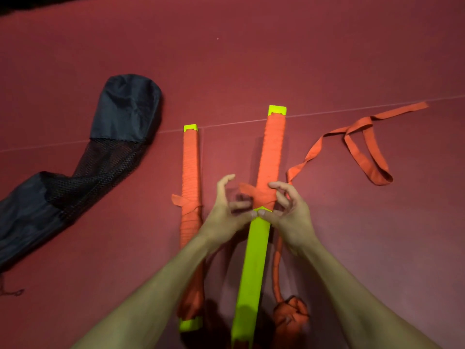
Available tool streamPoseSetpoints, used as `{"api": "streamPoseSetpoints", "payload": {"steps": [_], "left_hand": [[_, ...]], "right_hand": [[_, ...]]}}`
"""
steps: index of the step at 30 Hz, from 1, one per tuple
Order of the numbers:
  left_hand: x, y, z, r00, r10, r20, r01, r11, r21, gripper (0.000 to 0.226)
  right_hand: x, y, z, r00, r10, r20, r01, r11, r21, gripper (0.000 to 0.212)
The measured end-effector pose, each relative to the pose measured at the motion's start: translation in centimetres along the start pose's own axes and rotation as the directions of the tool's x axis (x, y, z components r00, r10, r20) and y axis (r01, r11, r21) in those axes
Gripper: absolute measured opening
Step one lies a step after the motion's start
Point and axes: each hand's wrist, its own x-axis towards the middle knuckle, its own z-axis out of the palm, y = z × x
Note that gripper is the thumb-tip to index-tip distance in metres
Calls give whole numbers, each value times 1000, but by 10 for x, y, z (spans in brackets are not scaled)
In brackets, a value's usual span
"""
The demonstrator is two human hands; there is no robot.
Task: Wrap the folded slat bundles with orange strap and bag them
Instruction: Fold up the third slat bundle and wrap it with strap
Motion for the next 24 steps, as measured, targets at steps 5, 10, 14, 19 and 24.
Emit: {"api": "streamPoseSetpoints", "payload": {"steps": [5, 10, 14, 19, 24], "left_hand": [[-7, -11, 16, 999, 43, 33, -46, 995, 88, 94], [1, 8, 18, 989, 66, -134, -83, 989, -125, 83], [11, 36, 23, 977, 6, -211, -61, 966, -253, 71], [-3, 53, 1, 910, 412, 49, -275, 511, 814, 83], [-38, 91, 30, 728, 175, 663, -685, 228, 692, 69]], "right_hand": [[4, -10, 5, 997, -23, -73, 23, 1000, 2, 67], [-38, -20, 11, 957, 291, 5, -291, 957, -5, 68], [-93, -36, 15, 832, 512, 215, -506, 858, -86, 27], [-101, -75, 6, 907, 404, 118, -353, 883, -310, 24], [-118, -108, 3, 913, 390, 122, -300, 842, -448, 28]]}}
